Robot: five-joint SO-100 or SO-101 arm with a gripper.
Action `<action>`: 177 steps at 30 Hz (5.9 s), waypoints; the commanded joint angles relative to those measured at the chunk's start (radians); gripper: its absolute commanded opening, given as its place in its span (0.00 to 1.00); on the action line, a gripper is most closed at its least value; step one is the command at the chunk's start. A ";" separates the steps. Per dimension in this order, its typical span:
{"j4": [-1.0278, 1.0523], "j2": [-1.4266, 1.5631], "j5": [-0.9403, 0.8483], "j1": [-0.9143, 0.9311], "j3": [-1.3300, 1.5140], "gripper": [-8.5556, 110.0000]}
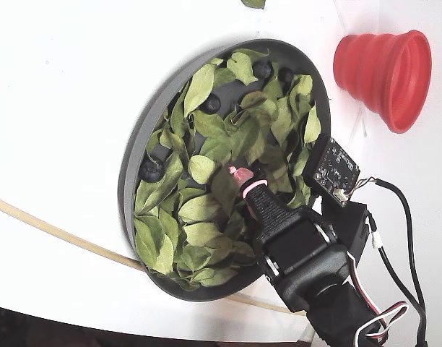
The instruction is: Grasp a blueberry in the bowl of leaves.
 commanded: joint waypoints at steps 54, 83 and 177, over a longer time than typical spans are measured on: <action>-0.110 -0.166 -0.107 0.138 -0.175 0.20; -0.155 -0.284 -0.041 0.153 -0.264 0.21; -0.095 -0.098 -0.106 0.126 -0.247 0.15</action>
